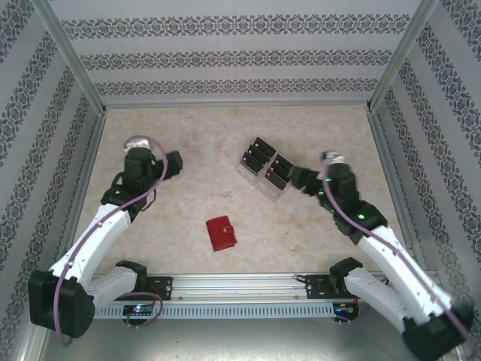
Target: Put the credit cards into the card holder
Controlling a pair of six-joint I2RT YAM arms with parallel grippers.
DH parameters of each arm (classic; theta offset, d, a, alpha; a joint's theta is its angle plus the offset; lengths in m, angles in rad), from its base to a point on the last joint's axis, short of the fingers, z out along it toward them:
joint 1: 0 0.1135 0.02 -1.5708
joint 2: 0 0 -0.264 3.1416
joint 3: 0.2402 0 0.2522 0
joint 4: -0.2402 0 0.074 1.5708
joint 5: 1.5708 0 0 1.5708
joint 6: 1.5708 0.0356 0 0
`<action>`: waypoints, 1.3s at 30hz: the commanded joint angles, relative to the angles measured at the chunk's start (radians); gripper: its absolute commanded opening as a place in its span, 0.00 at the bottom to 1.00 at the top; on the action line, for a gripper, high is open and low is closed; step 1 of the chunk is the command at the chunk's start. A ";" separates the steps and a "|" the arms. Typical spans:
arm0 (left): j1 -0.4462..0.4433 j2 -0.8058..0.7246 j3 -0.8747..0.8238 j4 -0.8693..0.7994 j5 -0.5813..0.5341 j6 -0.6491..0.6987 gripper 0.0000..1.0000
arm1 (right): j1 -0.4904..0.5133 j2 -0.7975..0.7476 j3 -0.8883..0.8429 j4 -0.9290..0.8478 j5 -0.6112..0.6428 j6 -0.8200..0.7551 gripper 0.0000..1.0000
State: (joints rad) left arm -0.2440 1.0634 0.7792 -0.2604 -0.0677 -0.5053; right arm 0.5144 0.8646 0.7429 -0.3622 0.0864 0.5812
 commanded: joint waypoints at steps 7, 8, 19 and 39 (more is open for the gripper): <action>-0.095 0.123 -0.017 -0.298 -0.006 -0.176 1.00 | 0.469 0.615 0.303 -0.278 0.172 0.117 0.60; -0.085 0.121 -0.026 -0.290 -0.002 -0.190 1.00 | 0.496 0.668 0.344 -0.313 0.188 0.125 0.59; 0.124 0.114 -0.044 -0.243 0.068 -0.204 1.00 | 0.678 0.988 0.598 -0.431 0.224 0.202 0.49; 0.155 0.107 -0.062 -0.209 0.103 -0.199 1.00 | 0.682 1.129 0.678 -0.442 0.228 0.210 0.43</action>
State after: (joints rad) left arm -0.1024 1.1904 0.7273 -0.4854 0.0269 -0.6975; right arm 1.1938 1.9701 1.3972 -0.7719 0.2905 0.7689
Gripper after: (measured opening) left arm 0.998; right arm 0.427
